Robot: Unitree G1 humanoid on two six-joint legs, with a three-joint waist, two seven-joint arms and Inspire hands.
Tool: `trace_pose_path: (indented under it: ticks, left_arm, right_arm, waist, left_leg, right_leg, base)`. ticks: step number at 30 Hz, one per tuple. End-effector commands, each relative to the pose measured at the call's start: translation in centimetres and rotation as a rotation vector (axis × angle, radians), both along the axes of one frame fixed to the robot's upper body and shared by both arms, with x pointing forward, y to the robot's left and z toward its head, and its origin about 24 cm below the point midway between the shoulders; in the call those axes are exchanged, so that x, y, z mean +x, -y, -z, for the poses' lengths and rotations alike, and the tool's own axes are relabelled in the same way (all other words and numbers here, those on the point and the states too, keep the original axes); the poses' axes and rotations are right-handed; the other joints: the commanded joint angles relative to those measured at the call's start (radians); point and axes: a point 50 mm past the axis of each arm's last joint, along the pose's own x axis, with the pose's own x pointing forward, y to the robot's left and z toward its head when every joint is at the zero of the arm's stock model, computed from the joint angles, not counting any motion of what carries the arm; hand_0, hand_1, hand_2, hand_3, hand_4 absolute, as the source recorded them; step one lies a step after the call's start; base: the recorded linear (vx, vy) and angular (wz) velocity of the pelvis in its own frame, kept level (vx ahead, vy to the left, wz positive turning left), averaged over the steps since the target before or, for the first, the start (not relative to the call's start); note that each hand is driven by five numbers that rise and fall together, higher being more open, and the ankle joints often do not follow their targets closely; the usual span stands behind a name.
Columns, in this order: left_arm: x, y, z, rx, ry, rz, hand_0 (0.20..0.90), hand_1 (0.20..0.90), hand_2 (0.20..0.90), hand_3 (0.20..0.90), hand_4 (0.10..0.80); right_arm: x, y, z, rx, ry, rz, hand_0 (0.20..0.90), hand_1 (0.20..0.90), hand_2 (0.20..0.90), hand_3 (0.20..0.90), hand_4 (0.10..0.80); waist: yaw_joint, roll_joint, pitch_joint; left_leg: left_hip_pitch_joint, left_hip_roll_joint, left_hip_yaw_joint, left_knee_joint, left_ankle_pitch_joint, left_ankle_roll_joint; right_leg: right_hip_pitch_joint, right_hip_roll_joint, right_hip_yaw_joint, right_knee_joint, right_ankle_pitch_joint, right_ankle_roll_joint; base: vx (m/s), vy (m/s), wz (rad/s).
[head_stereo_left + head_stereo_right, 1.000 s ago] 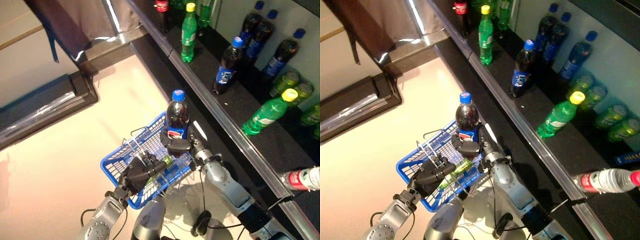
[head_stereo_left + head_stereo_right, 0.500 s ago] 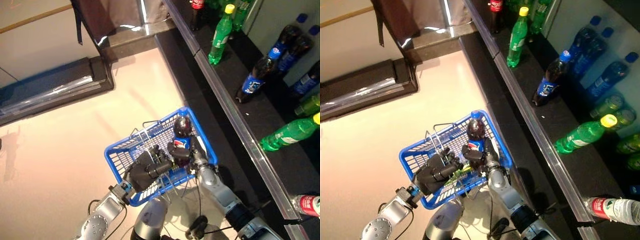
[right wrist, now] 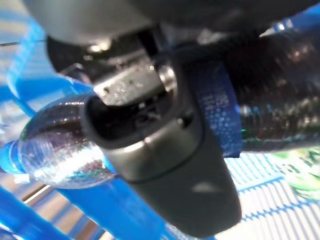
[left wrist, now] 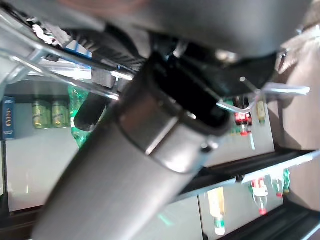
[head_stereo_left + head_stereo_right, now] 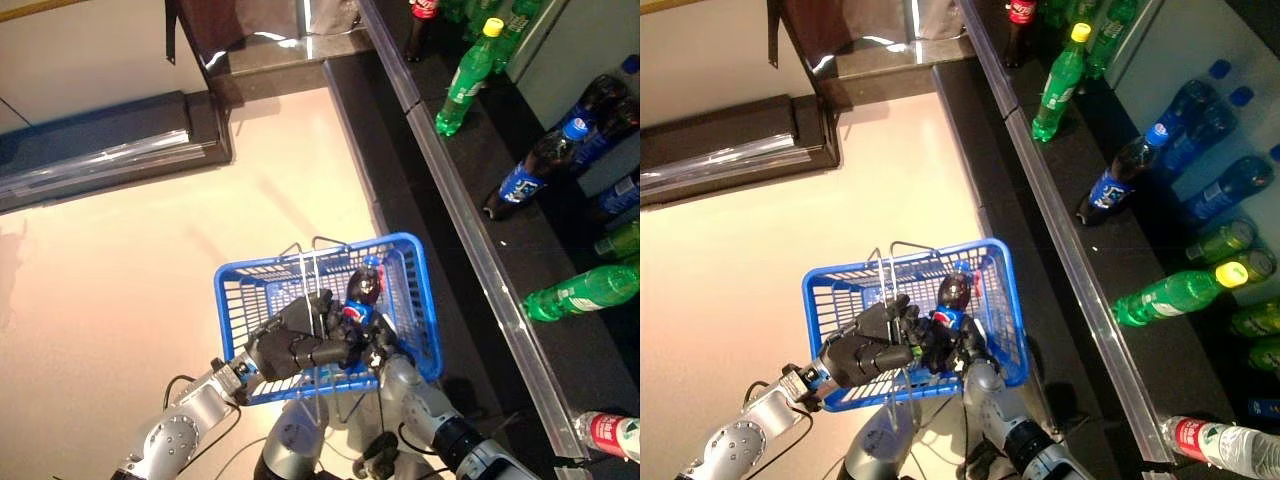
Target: Pick up the drink and place into the basket.
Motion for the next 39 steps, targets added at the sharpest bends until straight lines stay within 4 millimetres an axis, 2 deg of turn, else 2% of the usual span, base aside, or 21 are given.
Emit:
trace_pose_path:
  ticks: [1,7,10,14,15,17,18,22,29,33,39]
  left_arm:
    - [-1.4,3.4,-10.7,-0.358,0.571,0.292,0.300,0.300,0.300,0.200,0.100]
    - [-1.4,3.9,-10.7,-0.317,0.569,0.356,0.300,0.300,0.300,0.200,0.100]
    - [-1.4,4.0,-11.1,-0.303,0.574,0.378,0.300,0.300,0.300,0.200,0.100]
    - [-1.4,4.0,-11.4,-0.299,0.568,0.376,0.300,0.300,0.300,0.200,0.100]
    - [-1.4,4.0,-11.5,-0.297,0.571,0.377,0.300,0.300,0.300,0.200,0.100]
    - [-1.3,4.0,-11.5,-0.296,0.572,0.377,0.300,0.300,0.300,0.200,0.100]
    - [-1.3,4.0,-11.6,-0.296,0.567,0.379,0.300,0.300,0.300,0.200,0.100]
    - [-1.2,3.9,-11.6,-0.294,0.555,0.375,0.300,0.300,0.300,0.200,0.100]
    - [-1.1,3.6,-11.2,-0.291,0.535,0.363,0.300,0.300,0.300,0.200,0.100]
    - [-0.9,3.0,-10.9,-0.294,0.520,0.308,0.300,0.300,0.300,0.200,0.100]
    - [-0.7,2.3,-10.1,-0.306,0.472,0.249,0.300,0.300,0.300,0.200,0.100]
  right_arm:
    - [1.7,-5.9,-5.6,0.269,0.198,-0.163,0.300,0.300,0.300,0.200,0.100]
    - [2.0,-6.1,-4.6,0.520,0.046,-0.140,0.300,0.300,0.300,0.200,0.100]
    - [2.5,-5.5,-4.2,0.684,-0.028,-0.057,0.300,0.300,0.300,0.200,0.100]
    - [3.2,-4.9,-4.2,0.784,-0.059,0.046,0.300,0.300,0.300,0.200,0.100]
    - [3.4,-4.8,-4.3,0.799,-0.059,0.058,0.319,0.319,0.319,0.222,0.122]
    - [3.5,-4.7,-4.4,0.804,-0.059,0.060,0.554,0.554,0.554,0.496,0.396]
    - [4.0,-4.2,-4.6,0.815,-0.052,0.113,0.900,0.900,0.900,0.900,0.800]
    - [4.5,-3.5,-5.0,0.838,-0.039,0.161,0.900,0.900,0.900,0.900,0.800]
    - [4.2,-2.7,-4.5,0.824,-0.025,0.194,0.900,0.900,0.900,0.900,0.800]
    - [3.1,-1.9,-4.4,0.840,0.020,0.204,0.900,0.900,0.900,0.900,0.800]
    - [1.8,-2.0,-5.1,0.876,0.104,0.186,0.900,0.900,0.900,0.900,0.800]
  waist:
    - [-0.009,-0.025,-0.057]
    - [0.000,-0.040,-0.048]
    - [0.001,-0.046,-0.046]
    - [0.002,-0.051,-0.040]
    - [0.002,-0.051,-0.039]
    - [0.002,-0.051,-0.038]
    - [0.002,-0.053,-0.035]
    - [-0.002,-0.054,-0.033]
    - [-0.008,-0.074,-0.042]
    - [-0.023,-0.089,-0.045]
    - [-0.033,-0.120,-0.051]
  left_leg:
    - [-0.016,-0.053,0.024,0.017,0.037,0.103]
    - [-0.022,-0.048,0.027,0.012,0.038,0.105]
    - [-0.023,-0.044,0.032,0.010,0.038,0.108]
    - [-0.026,-0.040,0.042,0.009,0.035,0.113]
    - [-0.027,-0.040,0.043,0.009,0.034,0.114]
    - [-0.027,-0.040,0.044,0.008,0.034,0.114]
    - [-0.028,-0.037,0.048,0.008,0.033,0.115]
    - [-0.025,-0.033,0.067,0.009,0.030,0.115]
    - [-0.014,-0.022,0.082,0.004,0.025,0.117]
    - [-0.007,-0.011,0.100,-0.001,0.025,0.119]
    - [0.003,-0.002,0.109,0.006,0.014,0.124]
  right_leg:
    - [0.085,0.066,0.021,-0.198,0.179,-0.091]
    - [0.084,0.072,0.018,-0.206,0.188,-0.087]
    - [0.085,0.075,0.018,-0.209,0.193,-0.084]
    - [0.080,0.071,0.017,-0.206,0.199,-0.077]
    - [0.080,0.071,0.017,-0.206,0.200,-0.076]
    - [0.079,0.071,0.017,-0.206,0.200,-0.076]
    - [0.079,0.070,0.014,-0.205,0.202,-0.074]
    - [0.084,0.067,0.008,-0.208,0.208,-0.069]
    - [0.089,0.069,0.009,-0.214,0.214,-0.063]
    - [0.094,0.073,0.018,-0.221,0.221,-0.055]
    - [0.099,0.082,0.026,-0.222,0.227,-0.047]
  base:
    - [0.000,0.000,0.00]
    - [0.016,-0.047,0.01]
    - [0.036,-0.034,0.07]
    - [0.031,-0.022,-0.01]
    - [0.000,0.000,0.00]
    - [0.000,0.000,0.00]
    - [0.033,-0.013,0.00]
    - [0.026,-0.004,0.02]
    - [0.039,-0.012,0.06]
    - [0.031,-0.009,-0.09]
    - [0.050,-0.044,-0.01]
